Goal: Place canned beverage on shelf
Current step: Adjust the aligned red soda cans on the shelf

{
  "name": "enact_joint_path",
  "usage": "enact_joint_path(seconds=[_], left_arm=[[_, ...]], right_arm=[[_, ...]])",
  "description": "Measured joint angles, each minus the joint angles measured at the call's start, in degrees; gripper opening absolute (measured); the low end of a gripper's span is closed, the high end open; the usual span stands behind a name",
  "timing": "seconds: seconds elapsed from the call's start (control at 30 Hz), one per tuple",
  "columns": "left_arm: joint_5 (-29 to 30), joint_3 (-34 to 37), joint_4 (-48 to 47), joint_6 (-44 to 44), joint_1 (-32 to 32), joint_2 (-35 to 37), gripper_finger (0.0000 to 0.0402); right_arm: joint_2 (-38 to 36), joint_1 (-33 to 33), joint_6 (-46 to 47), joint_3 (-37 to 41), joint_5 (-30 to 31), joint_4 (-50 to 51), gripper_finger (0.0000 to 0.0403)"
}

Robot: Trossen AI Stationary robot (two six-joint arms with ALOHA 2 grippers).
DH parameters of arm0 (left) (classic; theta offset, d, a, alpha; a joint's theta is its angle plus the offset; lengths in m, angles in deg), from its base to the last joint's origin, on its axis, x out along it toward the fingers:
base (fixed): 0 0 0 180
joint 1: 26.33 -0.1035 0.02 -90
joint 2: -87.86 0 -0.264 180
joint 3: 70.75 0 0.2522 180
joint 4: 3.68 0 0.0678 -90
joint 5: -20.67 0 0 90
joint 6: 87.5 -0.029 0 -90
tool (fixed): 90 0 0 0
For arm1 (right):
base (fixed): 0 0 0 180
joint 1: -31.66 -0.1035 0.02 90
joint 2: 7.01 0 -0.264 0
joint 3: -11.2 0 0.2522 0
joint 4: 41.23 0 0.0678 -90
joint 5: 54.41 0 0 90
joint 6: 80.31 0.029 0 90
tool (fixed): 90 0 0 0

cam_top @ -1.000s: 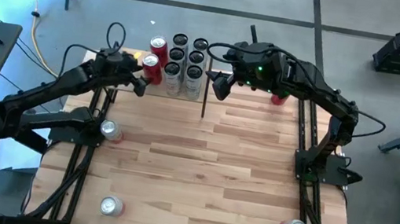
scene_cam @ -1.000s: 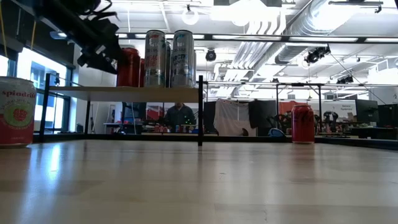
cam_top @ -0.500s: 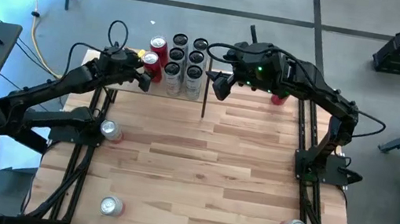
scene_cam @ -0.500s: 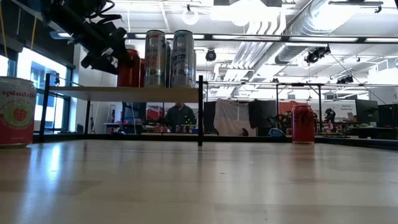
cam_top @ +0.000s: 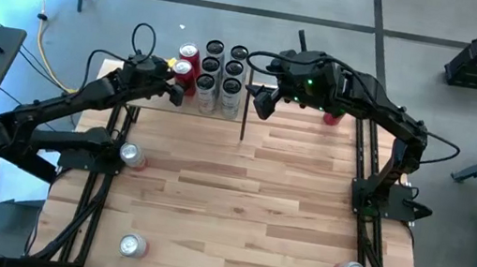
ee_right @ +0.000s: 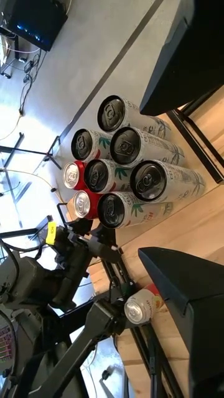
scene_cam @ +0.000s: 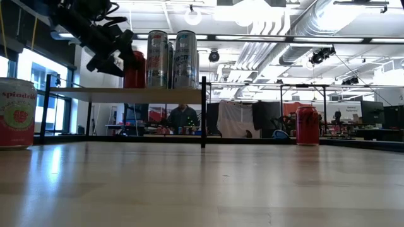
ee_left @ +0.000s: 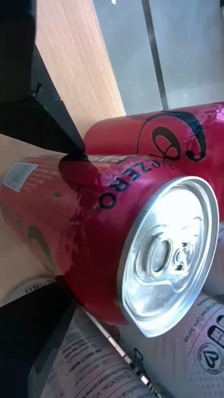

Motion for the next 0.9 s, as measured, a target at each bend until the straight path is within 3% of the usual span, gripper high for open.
enact_joint_path(seconds=[0.9], left_arm=[[-0.22, 0.07, 3.16, -0.88, -0.01, -0.95, 0.0332]], right_arm=[[0.00, -0.02, 0.75, 0.00, 0.00, 0.89, 0.0349]])
